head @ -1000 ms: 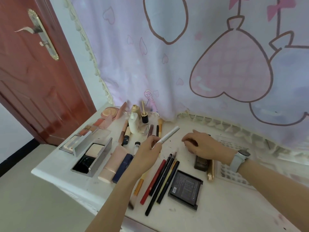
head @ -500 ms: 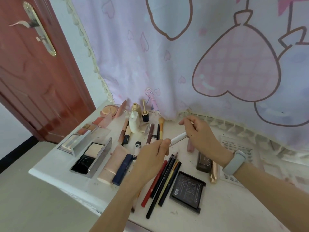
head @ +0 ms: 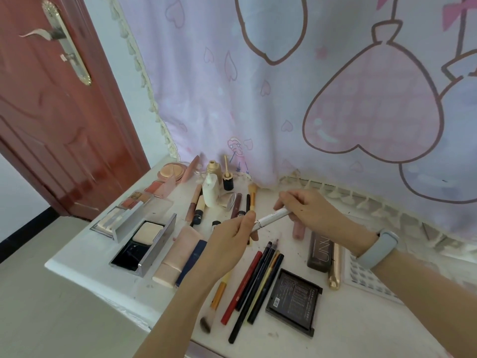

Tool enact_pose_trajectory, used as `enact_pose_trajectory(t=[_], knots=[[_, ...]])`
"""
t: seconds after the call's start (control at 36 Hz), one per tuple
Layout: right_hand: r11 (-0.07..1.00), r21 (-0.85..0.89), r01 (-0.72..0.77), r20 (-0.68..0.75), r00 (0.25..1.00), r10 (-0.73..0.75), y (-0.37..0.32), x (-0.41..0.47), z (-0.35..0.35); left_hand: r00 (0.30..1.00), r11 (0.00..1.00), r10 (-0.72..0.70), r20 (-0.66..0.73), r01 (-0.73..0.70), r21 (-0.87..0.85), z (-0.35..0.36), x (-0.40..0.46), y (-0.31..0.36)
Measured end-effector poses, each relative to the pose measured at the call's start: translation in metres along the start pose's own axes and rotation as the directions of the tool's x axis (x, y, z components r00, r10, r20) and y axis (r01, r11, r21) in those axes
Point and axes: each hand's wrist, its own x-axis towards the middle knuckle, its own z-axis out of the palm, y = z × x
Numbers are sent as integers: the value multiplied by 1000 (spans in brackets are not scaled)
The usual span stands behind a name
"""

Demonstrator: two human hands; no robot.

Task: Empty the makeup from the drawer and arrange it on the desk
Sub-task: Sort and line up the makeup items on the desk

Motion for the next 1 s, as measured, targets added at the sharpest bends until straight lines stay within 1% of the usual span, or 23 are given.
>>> enact_pose_trajectory(t=[0.06,0.14,0.17,0.19,0.22,0.28,0.31,0.36,0.39,0.42,0.5,0.56,0.64,0.69,0.75,0.81,0.83,0.92,0.97,1.0], knots=[[998,-9,66,-32,997,-67,1,-1,0,999,991,-32,13,34,-133,-1,0,0],[989,101,106,11,994,-108,1,-3,-4,994,916,-88,69,108,-385,-7,-1,-2],[985,140,97,24,995,-102,1,-4,-7,993,893,-86,86,115,-435,-9,-1,-3],[981,179,76,39,996,-84,1,-3,-9,993,890,-72,90,105,-444,-11,-2,-4],[976,214,43,52,997,-55,2,-3,-11,995,907,-51,82,81,-413,-12,-3,-5],[971,234,-39,94,995,17,2,-2,-11,997,954,6,73,16,-300,-11,-4,-6],[978,192,-80,121,991,57,2,-1,-9,996,967,30,79,-9,-254,-11,-5,-7],[990,47,-131,171,978,121,3,0,-7,995,978,66,73,-50,-204,-8,-6,-7],[989,4,-147,199,969,143,5,1,-6,996,978,82,39,-72,-194,-7,-7,-6],[987,2,-161,234,960,156,7,1,-6,995,976,94,-19,-96,-194,-6,-7,-5],[976,131,-173,320,939,124,10,-4,-9,961,961,68,-268,-136,-242,-3,-6,-3],[966,191,-175,394,915,88,10,-8,-9,920,946,44,-389,-163,-279,-1,-5,-1],[958,218,-186,527,849,45,12,-14,-5,870,897,-13,-492,-207,-389,1,-2,3],[959,232,-165,571,821,3,11,-16,-1,834,864,-63,-548,-229,-448,2,2,6],[979,183,-91,541,841,-23,10,-17,3,797,855,-108,-594,-230,-465,2,5,9],[998,59,-12,437,899,-16,10,-14,3,778,860,-129,-615,-221,-460,-1,8,9],[1000,-2,8,368,930,-7,11,-11,1,782,861,-134,-608,-212,-462,-3,8,8],[992,-115,42,186,982,-20,16,-5,-11,847,853,-171,-503,-128,-506,-9,7,4],[971,-214,107,123,989,-82,20,-3,-21,907,866,-173,-385,-47,-498,-12,5,0],[951,-273,143,113,987,-116,21,-4,-26,940,887,-154,-304,-4,-462,-13,4,-1]])
